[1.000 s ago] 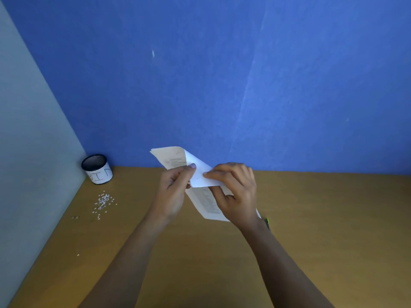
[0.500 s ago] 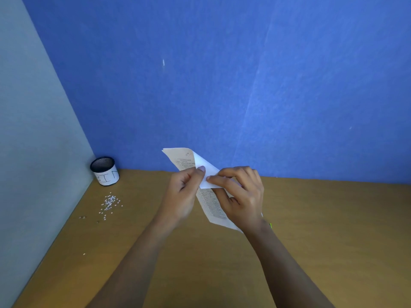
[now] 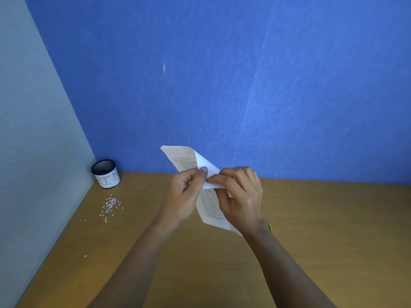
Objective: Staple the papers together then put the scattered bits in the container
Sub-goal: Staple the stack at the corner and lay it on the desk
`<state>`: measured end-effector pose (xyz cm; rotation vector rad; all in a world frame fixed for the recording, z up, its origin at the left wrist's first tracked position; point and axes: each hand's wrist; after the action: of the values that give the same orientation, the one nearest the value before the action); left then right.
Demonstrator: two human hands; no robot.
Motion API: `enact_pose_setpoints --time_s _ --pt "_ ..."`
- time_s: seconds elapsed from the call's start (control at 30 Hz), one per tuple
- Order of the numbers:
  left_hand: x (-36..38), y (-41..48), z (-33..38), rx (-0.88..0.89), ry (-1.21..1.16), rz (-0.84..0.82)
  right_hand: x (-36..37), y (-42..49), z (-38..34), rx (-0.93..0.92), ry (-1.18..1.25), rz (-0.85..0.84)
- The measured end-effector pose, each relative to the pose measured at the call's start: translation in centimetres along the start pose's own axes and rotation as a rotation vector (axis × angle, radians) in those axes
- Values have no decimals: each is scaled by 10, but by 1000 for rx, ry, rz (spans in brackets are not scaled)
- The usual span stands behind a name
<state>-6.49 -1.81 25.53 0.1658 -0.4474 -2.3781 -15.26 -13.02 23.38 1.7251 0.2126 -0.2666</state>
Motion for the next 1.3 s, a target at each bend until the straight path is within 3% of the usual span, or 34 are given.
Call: enact_pose_setpoints --time_s 0.33,0.47,0.57,0.73,0.93,1.07,1.3 --pt "3 -6 -9 -88 71 -82 -3 13 -3 230 -22 76" --pt "-13 -8 -43 -161 186 44 -13 29 -2 546 193 116" --pt "-25 -7 -61 -215 264 149 -24 41 4 669 395 120" --pt "-37 -5 -71 -284 194 145 -45 53 21 754 632 101" --pt "-39 0 -77 -300 74 17 -58 64 31 870 801 234" --pt "-33 -1 -78 -272 50 -91 -59 63 39 934 808 330" --pt "-13 -5 -81 -158 46 -11 -57 55 48 986 748 415"
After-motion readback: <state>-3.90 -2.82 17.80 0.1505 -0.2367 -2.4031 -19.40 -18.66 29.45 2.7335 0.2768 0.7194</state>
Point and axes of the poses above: each hand's wrist, its own y-axis towards the middle knuckle, its own x-axis out of the palm, z = x × y, and after that the axes turned 3 degrees about x, right-handed
